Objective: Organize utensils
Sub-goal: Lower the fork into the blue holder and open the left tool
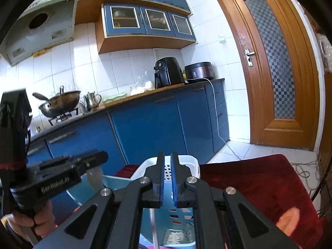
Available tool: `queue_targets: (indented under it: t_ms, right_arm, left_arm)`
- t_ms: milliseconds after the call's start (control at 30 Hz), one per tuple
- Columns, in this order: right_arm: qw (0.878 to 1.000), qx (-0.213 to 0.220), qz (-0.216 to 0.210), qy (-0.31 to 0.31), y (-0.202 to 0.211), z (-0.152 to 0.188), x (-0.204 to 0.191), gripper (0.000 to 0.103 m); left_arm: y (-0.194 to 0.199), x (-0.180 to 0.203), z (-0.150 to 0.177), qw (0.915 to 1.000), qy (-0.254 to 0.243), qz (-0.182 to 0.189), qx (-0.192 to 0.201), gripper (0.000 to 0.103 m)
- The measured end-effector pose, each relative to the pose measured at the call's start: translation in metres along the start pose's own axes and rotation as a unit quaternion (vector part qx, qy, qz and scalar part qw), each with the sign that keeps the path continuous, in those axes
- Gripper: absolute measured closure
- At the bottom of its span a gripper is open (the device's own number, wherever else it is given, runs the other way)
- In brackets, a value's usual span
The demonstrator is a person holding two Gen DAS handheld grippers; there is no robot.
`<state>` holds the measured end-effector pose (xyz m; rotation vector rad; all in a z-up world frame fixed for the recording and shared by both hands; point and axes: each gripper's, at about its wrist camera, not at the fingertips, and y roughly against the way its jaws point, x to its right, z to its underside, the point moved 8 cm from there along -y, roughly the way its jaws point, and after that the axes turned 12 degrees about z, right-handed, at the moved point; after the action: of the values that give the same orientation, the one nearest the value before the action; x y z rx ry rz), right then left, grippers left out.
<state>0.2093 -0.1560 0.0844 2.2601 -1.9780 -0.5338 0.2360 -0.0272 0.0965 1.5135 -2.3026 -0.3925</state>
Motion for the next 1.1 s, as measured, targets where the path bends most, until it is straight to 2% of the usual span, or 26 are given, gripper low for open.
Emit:
queue_targets:
  t_ms: [133,200,300,367,500,800,1100]
  right_arm:
    - [1.000,-0.010,-0.004,-0.011,0.001,0.001,0.002,0.096]
    - [1.000,-0.023,-0.010,-0.017,0.004,0.003,0.004,0.095]
    - [0.998,-0.051,-0.020,-0.019,0.010,0.007,0.006,0.095]
    - [0.998,-0.064,-0.018,-0.009,0.015,0.012,0.008,0.093]
    - [0.997,-0.080,-0.021,0.006,0.030,0.019,0.007,0.080]
    - [0.991,-0.125,-0.006,0.049,0.051,0.052,0.003,0.079]
    - [0.981,-0.176,0.014,0.084,0.046,0.086,0.000,0.079]
  left_arm:
    - [0.009,0.002,0.000,1.0000,-0.008,-0.002,0.002,0.067]
    - [0.011,0.002,-0.001,0.9999,-0.011,-0.001,0.000,0.062]
    - [0.019,0.005,-0.001,0.9999,-0.012,0.001,-0.001,0.060]
    - [0.023,0.006,0.001,1.0000,-0.009,0.001,-0.004,0.059]
    - [0.032,0.006,0.004,0.9999,0.004,0.009,-0.011,0.059]
    - [0.059,0.007,0.024,0.9993,0.025,0.016,-0.024,0.059]
    - [0.073,0.005,0.050,0.9980,0.042,0.017,-0.044,0.059]
